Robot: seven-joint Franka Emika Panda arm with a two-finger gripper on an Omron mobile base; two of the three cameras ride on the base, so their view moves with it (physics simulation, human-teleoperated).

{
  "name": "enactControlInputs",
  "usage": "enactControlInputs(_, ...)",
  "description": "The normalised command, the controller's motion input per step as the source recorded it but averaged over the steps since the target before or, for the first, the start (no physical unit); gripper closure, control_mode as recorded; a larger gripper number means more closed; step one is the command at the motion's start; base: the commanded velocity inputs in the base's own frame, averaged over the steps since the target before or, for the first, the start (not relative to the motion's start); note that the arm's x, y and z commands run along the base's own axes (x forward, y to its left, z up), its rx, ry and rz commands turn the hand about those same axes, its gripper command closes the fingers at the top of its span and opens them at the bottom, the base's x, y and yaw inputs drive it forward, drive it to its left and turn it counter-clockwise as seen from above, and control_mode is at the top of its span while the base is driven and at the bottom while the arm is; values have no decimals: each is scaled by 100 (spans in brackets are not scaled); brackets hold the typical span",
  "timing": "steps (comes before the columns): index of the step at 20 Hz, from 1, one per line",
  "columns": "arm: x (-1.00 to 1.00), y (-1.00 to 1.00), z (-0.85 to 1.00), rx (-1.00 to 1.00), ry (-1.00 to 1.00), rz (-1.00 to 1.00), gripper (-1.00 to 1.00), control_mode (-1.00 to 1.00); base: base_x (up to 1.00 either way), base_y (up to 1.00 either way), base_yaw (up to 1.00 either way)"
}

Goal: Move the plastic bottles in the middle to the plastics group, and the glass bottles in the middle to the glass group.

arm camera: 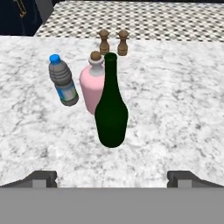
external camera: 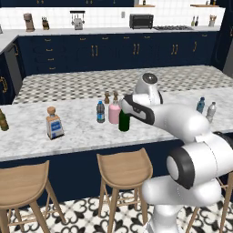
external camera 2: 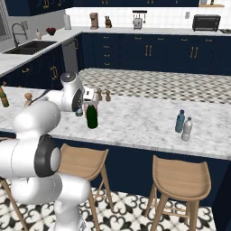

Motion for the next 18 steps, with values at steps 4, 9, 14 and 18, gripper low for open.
enactControlInputs(4,7,0,0,0,0,0,-100,-100,0,0,0)
enactControlInputs(9,9,0,0,0,4,0,-100,-100,0,0,0)
enactControlInputs(14,17,1,0,0,3,3,-100,-100,0,0,0)
enactControlInputs(18,17,3,0,0,2,4,-100,-100,0,0,0)
